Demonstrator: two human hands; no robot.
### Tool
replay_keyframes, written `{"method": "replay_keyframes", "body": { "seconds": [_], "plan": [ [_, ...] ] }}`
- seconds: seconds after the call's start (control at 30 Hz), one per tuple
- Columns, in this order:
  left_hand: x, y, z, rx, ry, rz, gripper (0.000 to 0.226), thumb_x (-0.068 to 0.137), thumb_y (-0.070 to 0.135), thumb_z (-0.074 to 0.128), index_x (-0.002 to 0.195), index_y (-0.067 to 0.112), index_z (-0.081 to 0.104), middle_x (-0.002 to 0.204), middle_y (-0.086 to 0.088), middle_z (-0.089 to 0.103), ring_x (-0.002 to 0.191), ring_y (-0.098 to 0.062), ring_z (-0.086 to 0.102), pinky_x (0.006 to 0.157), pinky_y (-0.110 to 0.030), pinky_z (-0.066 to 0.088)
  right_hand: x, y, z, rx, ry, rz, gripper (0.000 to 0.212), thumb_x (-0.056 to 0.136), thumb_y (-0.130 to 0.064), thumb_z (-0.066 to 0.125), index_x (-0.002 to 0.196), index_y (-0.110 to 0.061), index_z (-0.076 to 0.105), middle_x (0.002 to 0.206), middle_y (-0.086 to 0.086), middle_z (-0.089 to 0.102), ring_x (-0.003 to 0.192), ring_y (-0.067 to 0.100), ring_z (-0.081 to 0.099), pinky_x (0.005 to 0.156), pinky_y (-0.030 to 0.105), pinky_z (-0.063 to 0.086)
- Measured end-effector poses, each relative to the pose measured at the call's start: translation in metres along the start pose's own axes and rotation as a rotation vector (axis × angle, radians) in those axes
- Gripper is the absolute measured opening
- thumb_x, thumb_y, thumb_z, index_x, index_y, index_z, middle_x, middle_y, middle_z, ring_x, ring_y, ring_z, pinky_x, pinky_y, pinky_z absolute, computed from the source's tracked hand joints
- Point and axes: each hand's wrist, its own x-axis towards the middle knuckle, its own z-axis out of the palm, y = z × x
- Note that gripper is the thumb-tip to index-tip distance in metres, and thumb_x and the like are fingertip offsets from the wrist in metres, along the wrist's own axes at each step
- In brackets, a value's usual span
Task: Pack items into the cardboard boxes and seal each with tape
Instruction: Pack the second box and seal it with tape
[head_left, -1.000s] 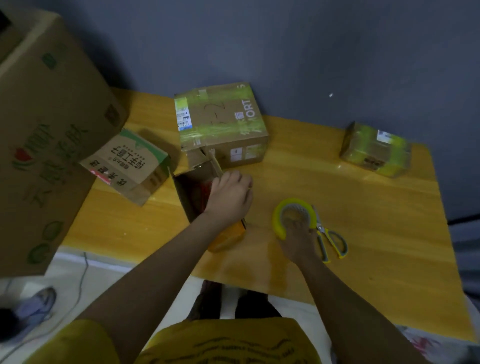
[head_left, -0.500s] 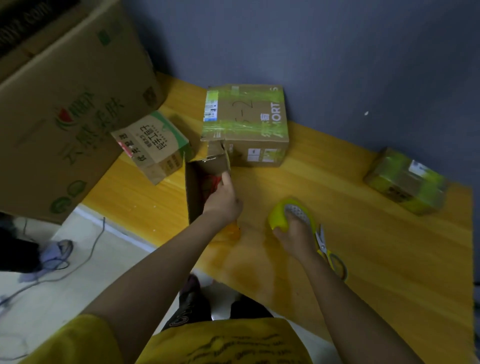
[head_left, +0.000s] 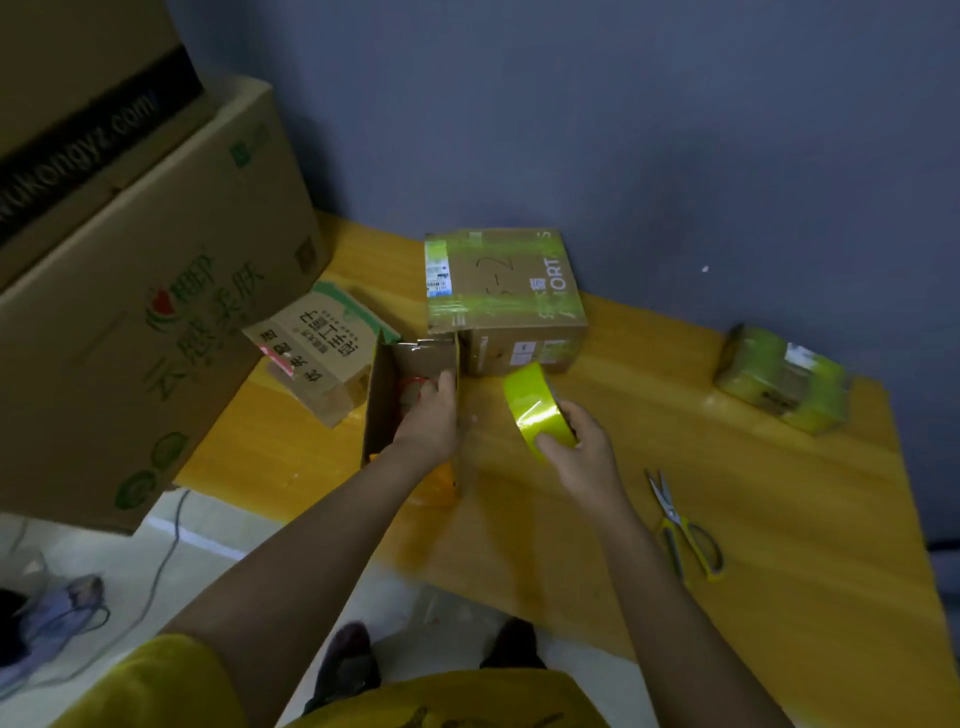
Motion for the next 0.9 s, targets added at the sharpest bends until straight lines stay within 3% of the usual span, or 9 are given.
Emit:
{"method": "replay_keyframes", "body": {
  "seconds": [0.07, 0.13, 0.27, 0.4, 0.53, 0.63, 0.77, 0.9],
  "plan": [
    [-0.003, -0.006, -0.014, -0.033, 0.012, 0.106, 0.05, 0.095, 0.022, 0.056, 0.139, 0.016, 0.033, 0.135, -0.013, 0.035, 0.126, -0.034, 0.037, 0.1, -0.043, 0.039, -0.01, -0.011, 0.015, 0.003, 0.067, -0.012, 0.035, 0.085, 0.004, 0.061, 0.108, -0.022, 0.058, 0.084, -0.003, 0.061, 0.071, 0.011, 0.053, 0.056, 0.014, 0.04],
    [-0.013, -0.009, -0.033, -0.085, -0.011, 0.304, 0.05, 0.092, 0.011, 0.052, 0.139, 0.018, 0.039, 0.133, -0.008, 0.035, 0.127, -0.029, 0.031, 0.102, -0.037, 0.035, -0.024, -0.02, 0.031, -0.018, 0.136, -0.035, 0.034, 0.084, 0.002, 0.063, 0.11, -0.019, 0.059, 0.083, -0.004, 0.061, 0.066, 0.004, 0.052, 0.055, 0.013, 0.039],
    [-0.041, -0.007, -0.07, -0.287, -0.132, 0.579, 0.042, 0.09, 0.006, 0.052, 0.129, 0.022, 0.051, 0.125, 0.003, 0.042, 0.123, -0.016, 0.031, 0.102, -0.03, 0.032, -0.053, -0.036, 0.063, -0.038, 0.298, -0.092, 0.03, 0.082, -0.006, 0.066, 0.106, -0.023, 0.06, 0.081, -0.006, 0.062, 0.06, -0.002, 0.048, 0.056, 0.014, 0.039],
    [-0.058, -0.013, -0.09, -0.334, -0.089, 0.694, 0.017, 0.094, 0.029, 0.058, 0.108, 0.021, 0.062, 0.097, 0.016, 0.047, 0.113, -0.016, 0.045, 0.097, -0.031, 0.038, -0.079, -0.05, 0.09, -0.068, 0.325, -0.097, 0.026, 0.086, -0.006, 0.063, 0.101, -0.027, 0.059, 0.08, 0.005, 0.061, 0.058, 0.009, 0.044, 0.052, 0.024, 0.035],
    [-0.065, -0.022, -0.103, -0.35, -0.046, 0.767, 0.009, 0.095, 0.021, 0.057, 0.092, 0.014, 0.062, 0.088, 0.006, 0.053, 0.083, -0.008, 0.053, 0.079, -0.029, 0.044, -0.099, -0.059, 0.108, -0.077, 0.376, -0.084, 0.021, 0.084, -0.007, 0.063, 0.1, -0.022, 0.063, 0.076, 0.005, 0.06, 0.056, 0.01, 0.044, 0.051, 0.026, 0.034],
    [-0.07, -0.026, -0.111, -0.283, -0.066, 0.803, 0.012, 0.098, 0.021, 0.051, 0.094, 0.012, 0.059, 0.089, -0.002, 0.058, 0.081, -0.016, 0.054, 0.074, -0.036, 0.045, -0.107, -0.066, 0.114, -0.135, 0.394, -0.077, 0.015, 0.082, -0.012, 0.063, 0.095, -0.02, 0.064, 0.07, 0.002, 0.057, 0.051, 0.006, 0.042, 0.048, 0.024, 0.033],
    [-0.079, -0.025, -0.12, -0.127, -0.051, 0.865, 0.015, 0.1, 0.021, 0.046, 0.095, 0.011, 0.055, 0.088, 0.0, 0.055, 0.082, -0.018, 0.052, 0.069, -0.035, 0.041, -0.117, -0.07, 0.115, -0.234, 0.409, -0.066, 0.008, 0.088, -0.027, 0.063, 0.09, -0.019, 0.064, 0.065, -0.004, 0.056, 0.052, 0.005, 0.047, 0.048, 0.022, 0.033],
    [-0.082, -0.022, -0.126, -0.039, -0.022, 0.894, 0.013, 0.101, 0.02, 0.045, 0.091, 0.013, 0.051, 0.091, 0.0, 0.052, 0.087, -0.018, 0.049, 0.074, -0.036, 0.042, -0.12, -0.076, 0.112, -0.405, 0.414, -0.061, 0.029, 0.09, -0.043, 0.061, 0.084, -0.015, 0.065, 0.063, 0.002, 0.058, 0.057, 0.017, 0.052, 0.054, 0.036, 0.038]
  ]
}}
